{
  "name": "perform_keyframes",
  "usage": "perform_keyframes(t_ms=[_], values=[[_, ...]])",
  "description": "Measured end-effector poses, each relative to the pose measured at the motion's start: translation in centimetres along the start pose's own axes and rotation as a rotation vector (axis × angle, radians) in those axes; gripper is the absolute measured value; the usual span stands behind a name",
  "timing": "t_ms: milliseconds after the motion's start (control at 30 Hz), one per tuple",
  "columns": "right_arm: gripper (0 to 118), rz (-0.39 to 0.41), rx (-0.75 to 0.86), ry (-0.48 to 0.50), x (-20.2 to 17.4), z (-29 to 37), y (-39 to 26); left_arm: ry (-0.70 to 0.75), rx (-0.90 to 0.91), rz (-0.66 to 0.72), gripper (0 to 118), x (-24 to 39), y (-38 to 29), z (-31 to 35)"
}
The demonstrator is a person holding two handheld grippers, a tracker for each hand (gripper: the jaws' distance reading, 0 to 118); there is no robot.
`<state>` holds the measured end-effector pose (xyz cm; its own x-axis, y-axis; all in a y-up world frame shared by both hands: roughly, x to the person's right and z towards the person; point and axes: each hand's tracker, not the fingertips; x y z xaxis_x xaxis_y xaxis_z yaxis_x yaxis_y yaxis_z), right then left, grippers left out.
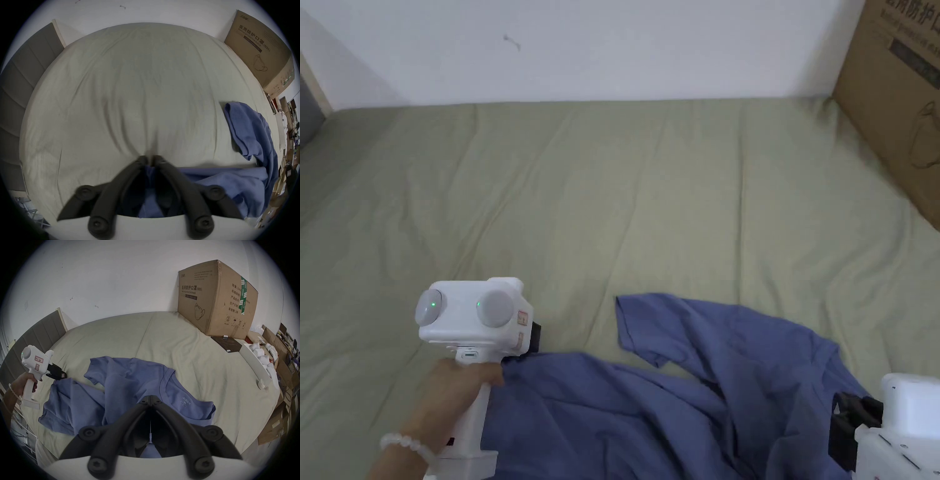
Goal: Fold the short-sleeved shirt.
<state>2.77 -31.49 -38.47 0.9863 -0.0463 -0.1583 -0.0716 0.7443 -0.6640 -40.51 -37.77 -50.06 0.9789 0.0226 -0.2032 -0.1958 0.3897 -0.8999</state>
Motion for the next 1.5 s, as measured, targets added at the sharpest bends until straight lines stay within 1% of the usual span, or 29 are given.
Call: perform_keyframes(t_ms=[67, 167, 233, 300, 333, 367, 400, 467, 500, 533, 567, 633, 700, 767, 800, 833, 867, 933, 967, 1000, 1033, 1067, 1100, 1167, 1233, 1300, 1367, 1467, 1500], values=[[0, -0.004, -0.006, 0.013, 0.0, -0.2, 0.0, -0.032, 0.001, 0.035, 3, -0.7, 0.0, 0.3], [0, 0.009, -0.014, 0.038, 0.1, -0.6, 0.9, -0.046, 0.017, 0.024, 3, -0.9, 0.3, 2.0], [0, 0.006, -0.014, 0.102, 0.5, -1.4, 2.6, -0.052, 0.055, -0.005, 3, -0.8, 0.6, 3.9], [0, -0.028, -0.010, 0.205, 0.9, -2.6, 5.5, -0.080, 0.104, 0.002, 3, -1.4, 0.8, 5.8], [0, -0.028, -0.032, 0.259, 1.1, -3.3, 6.8, -0.092, 0.123, 0.011, 3, -1.5, 0.9, 6.8], [9, -0.022, -0.056, 0.319, 1.1, -4.3, 8.4, -0.094, 0.148, 0.024, 3, -1.7, 0.9, 7.8], [31, 0.000, -0.077, 0.355, 1.0, -5.9, 10.3, -0.093, 0.172, 0.027, 3, -1.9, 0.9, 8.8], [93, 0.092, -0.077, 0.299, -0.2, -9.0, 13.0, -0.082, 0.200, 0.011, 3, -1.7, 0.6, 10.6], [93, 0.148, -0.091, 0.294, -0.9, -11.3, 14.2, -0.076, 0.214, 0.005, 3, -1.7, 0.5, 11.2], [98, 0.198, -0.148, 0.298, -1.4, -13.0, 14.9, -0.078, 0.220, 0.007, 3, -1.8, 0.3, 11.7], [101, 0.220, -0.172, 0.277, -1.9, -15.0, 15.7, -0.081, 0.223, 0.009, 3, -1.9, 0.1, 12.1], [101, 0.276, -0.282, 0.245, -2.9, -19.0, 16.1, -0.092, 0.235, 0.010, 3, -2.0, -0.2, 12.6], [100, 0.273, -0.373, 0.213, -3.4, -22.5, 16.0, -0.091, 0.229, 0.010, 3, -2.1, -0.5, 12.6], [93, 0.271, -0.435, 0.195, -3.4, -24.8, 15.4, -0.085, 0.228, 0.011, 3, -2.4, -0.7, 12.4], [83, 0.275, -0.454, 0.177, -3.7, -25.0, 14.7, -0.084, 0.225, 0.018, 3, -2.5, -0.8, 12.3], [63, 0.269, -0.486, 0.161, -3.6, -25.7, 14.2, -0.090, 0.224, 0.021, 3, -2.7, -0.9, 12.2], [45, 0.266, -0.519, 0.161, -3.4, -26.3, 13.5, -0.092, 0.222, 0.023, 3, -2.7, -1.0, 12.1], [44, 0.235, -0.464, 0.177, -3.3, -25.1, 13.4, -0.089, 0.221, 0.025, 3, -2.6, -1.0, 12.0], [34, 0.241, -0.469, 0.180, -3.4, -24.8, 13.6, -0.087, 0.220, 0.023, 3, -2.6, -1.1, 12.1], [16, 0.259, -0.469, 0.194, -3.6, -24.5, 13.8, -0.086, 0.220, 0.023, 3, -2.7, -1.0, 12.0], [4, 0.278, -0.469, 0.186, -3.7, -24.4, 13.7, -0.084, 0.221, 0.022, 3, -2.7, -1.0, 12.0], [4, 0.265, -0.475, 0.182, -3.7, -24.1, 13.8, -0.079, 0.218, 0.025, 3, -2.7, -1.0, 12.0], [4, 0.241, -0.490, 0.202, -3.7, -24.0, 13.7, -0.076, 0.219, 0.034, 3, -2.8, -1.0, 12.1], [4, 0.246, -0.483, 0.195, -3.7, -23.4, 13.9, -0.080, 0.216, 0.048, 3, -3.1, -0.9, 12.3], [4, 0.230, -0.484, 0.205, -3.1, -22.4, 14.7, -0.074, 0.219, 0.048, 3, -3.2, -1.0, 12.8], [4, 0.205, -0.444, 0.227, -2.3, -20.5, 16.1, -0.053, 0.224, 0.037, 3, -3.3, -1.0, 13.7], [4, 0.176, -0.362, 0.206, -1.0, -18.5, 17.9, -0.037, 0.240, 0.031, 3, -3.4, -0.8, 15.0], [4, 0.115, -0.290, 0.208, 1.7, -14.9, 20.8, -0.016, 0.298, 0.047, 3, -3.9, -0.2, 17.7], [4, 0.110, -0.257, 0.201, 2.8, -13.3, 21.8, -0.004, 0.319, 0.043, 3, -4.0, 0.0, 19.0]])
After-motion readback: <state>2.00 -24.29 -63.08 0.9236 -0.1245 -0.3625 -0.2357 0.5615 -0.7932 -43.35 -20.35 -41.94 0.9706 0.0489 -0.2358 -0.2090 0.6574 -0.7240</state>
